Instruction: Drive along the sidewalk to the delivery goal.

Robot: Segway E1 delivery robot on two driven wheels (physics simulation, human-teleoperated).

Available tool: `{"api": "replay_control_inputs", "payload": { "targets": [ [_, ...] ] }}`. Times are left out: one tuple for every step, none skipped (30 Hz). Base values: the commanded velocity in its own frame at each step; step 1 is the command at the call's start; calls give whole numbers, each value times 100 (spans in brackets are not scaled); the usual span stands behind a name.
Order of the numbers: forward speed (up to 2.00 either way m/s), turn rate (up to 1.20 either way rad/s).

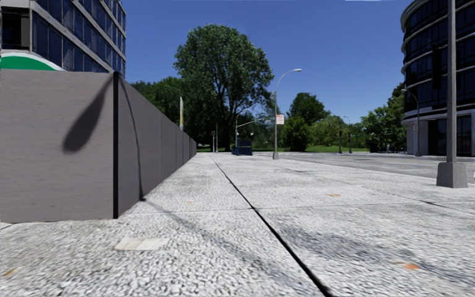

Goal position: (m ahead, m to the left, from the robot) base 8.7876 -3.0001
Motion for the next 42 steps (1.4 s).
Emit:
{"api": "replay_control_inputs", "payload": {
  "targets": [
    [164,-30],
    [164,-30],
    [164,-30],
    [164,-30],
    [164,-30],
    [164,-30],
    [164,-30],
    [164,-30],
    [164,-30],
    [164,-30],
    [164,-30],
    [164,-30],
    [164,-30],
    [164,-30],
    [164,-31],
    [164,-32],
    [164,-32],
    [164,-34],
    [164,-34],
    [164,-35],
    [164,-36],
    [164,-39],
    [164,-40],
    [164,-41],
    [164,-42],
    [164,-42],
    [164,-42],
    [164,-42],
    [164,-42],
    [164,-44],
    [164,-45],
    [164,-45],
    [164,-45],
    [164,-46],
    [164,-46],
    [164,-46],
    [163,-46],
    [163,-46],
    [163,-46],
    [163,-46],
    [163,-46],
    [163,-46]
  ]
}}
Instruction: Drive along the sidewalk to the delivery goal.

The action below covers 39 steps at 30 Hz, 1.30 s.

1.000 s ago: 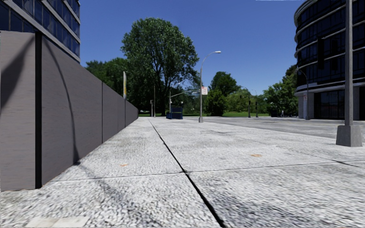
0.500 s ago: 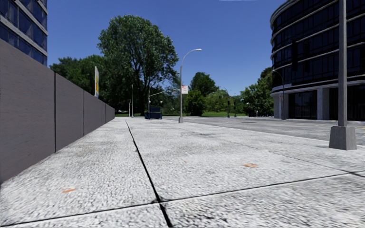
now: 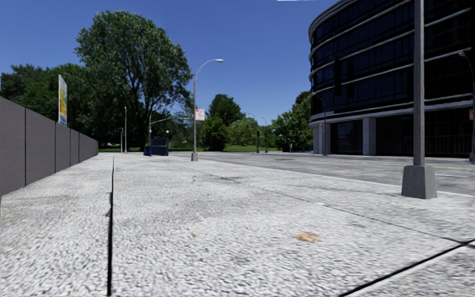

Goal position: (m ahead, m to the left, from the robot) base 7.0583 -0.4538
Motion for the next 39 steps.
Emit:
{"api": "replay_control_inputs", "payload": {
  "targets": [
    [163,-46],
    [163,-46],
    [163,-46],
    [163,-46],
    [163,-46],
    [163,-46],
    [163,-46],
    [163,-46],
    [163,-46],
    [163,-46],
    [163,-46],
    [163,-46],
    [163,-46],
    [163,-46],
    [163,-46],
    [163,-46],
    [164,-34],
    [165,-11],
    [165,0],
    [165,0],
    [165,0],
    [165,0],
    [165,0],
    [165,0],
    [164,0],
    [164,0],
    [164,0],
    [163,0],
    [163,0],
    [163,0],
    [163,0],
    [163,0],
    [163,0],
    [163,0],
    [163,0],
    [163,0],
    [163,0],
    [163,0],
    [163,0]
  ]
}}
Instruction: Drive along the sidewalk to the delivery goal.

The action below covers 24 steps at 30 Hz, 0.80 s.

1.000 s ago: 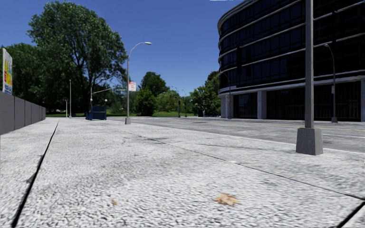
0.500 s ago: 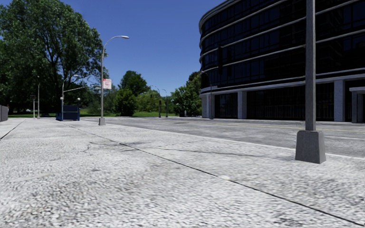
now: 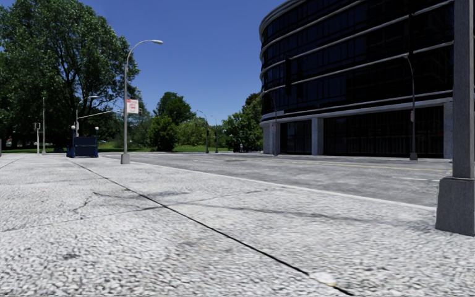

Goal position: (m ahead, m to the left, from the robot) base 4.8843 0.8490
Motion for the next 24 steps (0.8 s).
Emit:
{"api": "replay_control_inputs", "payload": {
  "targets": [
    [163,0],
    [163,0],
    [163,0],
    [163,0],
    [163,0],
    [163,0],
    [163,0],
    [163,0],
    [163,0],
    [163,0],
    [163,0],
    [163,0],
    [163,0],
    [165,0],
    [169,0],
    [172,0],
    [173,0],
    [173,0],
    [173,0],
    [173,0],
    [173,0],
    [173,0],
    [173,0],
    [173,0]
  ]
}}
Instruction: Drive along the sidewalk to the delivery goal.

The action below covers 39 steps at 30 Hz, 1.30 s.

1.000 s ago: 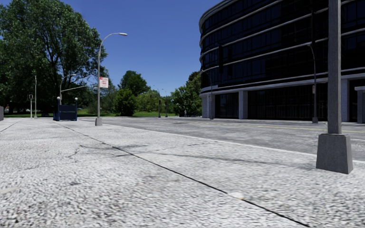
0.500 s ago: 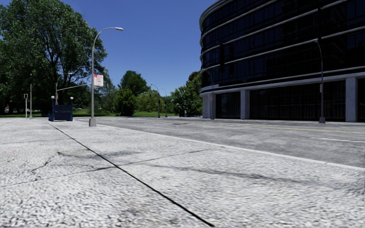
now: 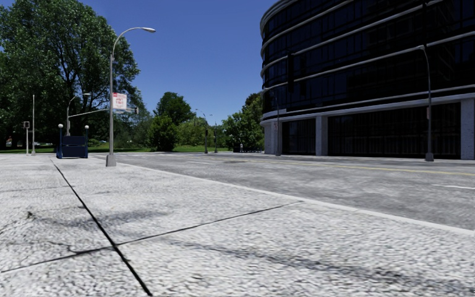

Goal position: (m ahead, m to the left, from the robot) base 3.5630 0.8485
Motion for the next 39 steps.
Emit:
{"api": "replay_control_inputs", "payload": {
  "targets": [
    [173,0],
    [173,0],
    [173,0],
    [172,1],
    [172,9],
    [171,15],
    [171,21],
    [169,30],
    [168,45],
    [167,50],
    [167,50],
    [165,52],
    [163,52],
    [161,52],
    [160,52],
    [159,52],
    [159,52],
    [158,52],
    [157,52],
    [157,50],
    [157,47],
    [157,47],
    [156,46],
    [155,46],
    [154,46],
    [153,46],
    [153,46],
    [152,46],
    [152,46],
    [152,46],
    [151,42],
    [151,42],
    [151,28],
    [151,16],
    [151,14],
    [151,13],
    [151,13],
    [151,16],
    [151,18]
  ]
}}
